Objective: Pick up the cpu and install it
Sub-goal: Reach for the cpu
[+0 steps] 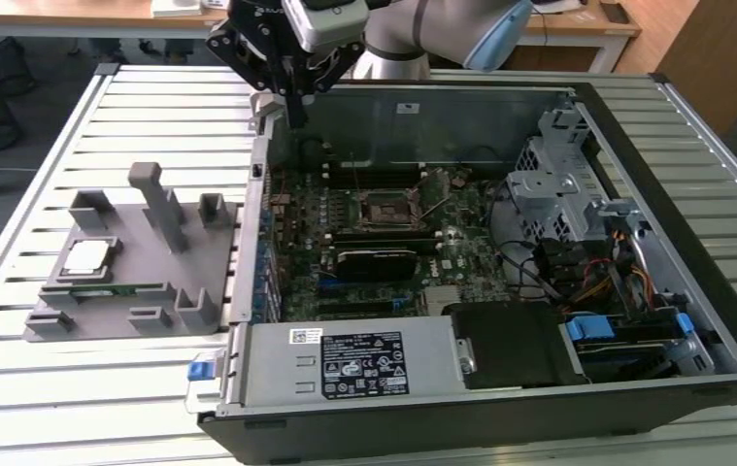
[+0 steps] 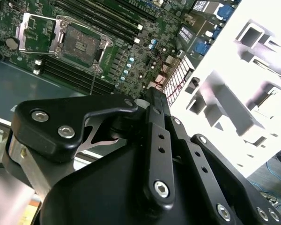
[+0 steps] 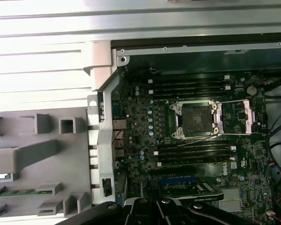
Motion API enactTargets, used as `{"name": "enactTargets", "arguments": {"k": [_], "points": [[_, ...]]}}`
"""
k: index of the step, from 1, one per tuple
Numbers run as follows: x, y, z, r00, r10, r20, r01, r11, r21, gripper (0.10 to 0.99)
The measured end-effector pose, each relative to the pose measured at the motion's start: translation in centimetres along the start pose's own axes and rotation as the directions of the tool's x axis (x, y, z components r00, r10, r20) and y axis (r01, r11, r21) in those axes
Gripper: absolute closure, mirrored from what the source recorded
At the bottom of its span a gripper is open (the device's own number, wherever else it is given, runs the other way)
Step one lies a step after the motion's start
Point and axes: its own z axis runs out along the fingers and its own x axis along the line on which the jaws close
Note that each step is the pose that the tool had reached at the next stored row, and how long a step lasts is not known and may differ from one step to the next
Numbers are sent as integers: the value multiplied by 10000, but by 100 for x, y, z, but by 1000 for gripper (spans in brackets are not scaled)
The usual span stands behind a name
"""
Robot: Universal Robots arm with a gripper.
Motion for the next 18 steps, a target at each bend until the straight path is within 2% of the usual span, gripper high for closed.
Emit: {"name": "enactTargets", "arguments": {"k": [18], "points": [[143, -11, 0, 10000, 0, -1, 0, 10000, 0, 980]]}}
